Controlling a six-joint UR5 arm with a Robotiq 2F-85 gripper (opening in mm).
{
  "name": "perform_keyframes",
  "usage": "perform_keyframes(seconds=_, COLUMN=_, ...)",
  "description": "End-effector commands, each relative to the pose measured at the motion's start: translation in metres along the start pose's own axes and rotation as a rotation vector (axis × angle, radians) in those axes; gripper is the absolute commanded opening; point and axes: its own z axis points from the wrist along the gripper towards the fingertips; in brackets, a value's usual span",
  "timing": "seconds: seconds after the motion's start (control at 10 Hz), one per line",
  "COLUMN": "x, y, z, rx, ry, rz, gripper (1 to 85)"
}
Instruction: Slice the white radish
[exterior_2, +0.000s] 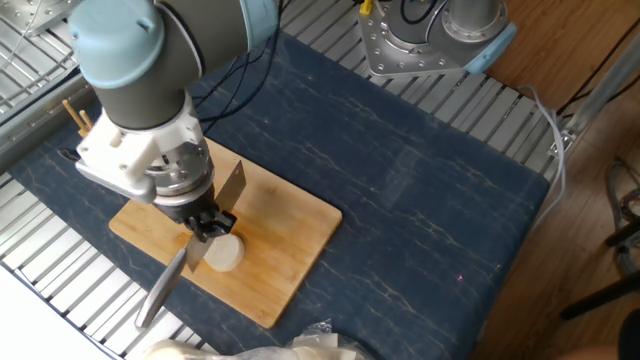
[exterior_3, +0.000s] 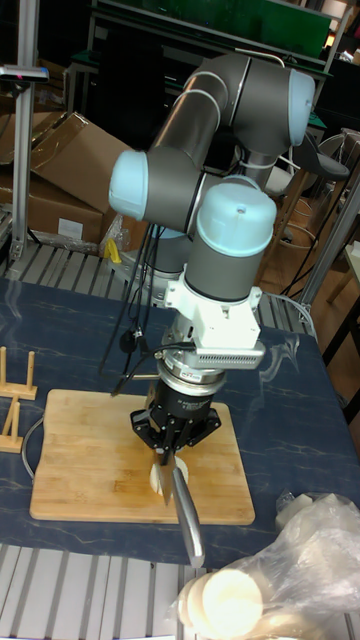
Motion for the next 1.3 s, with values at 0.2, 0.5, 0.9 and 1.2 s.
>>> perform_keyframes(seconds=0.2, x=0.001, y=-0.002, z=-0.014, rx=-0.024, ry=0.011, rz=0.006, gripper=1.0)
perform_keyframes(seconds=0.5, x=-0.005, y=-0.001, z=-0.009, rx=-0.027, ry=0.003, rz=0.006, gripper=1.0)
perform_keyframes(seconds=0.9, x=-0.013, y=0.003, z=-0.001, rx=-0.026, ry=-0.009, rz=0.023, gripper=1.0)
perform_keyframes(seconds=1.2, x=-0.014, y=0.003, z=0.000, rx=-0.025, ry=-0.009, rz=0.024, gripper=1.0)
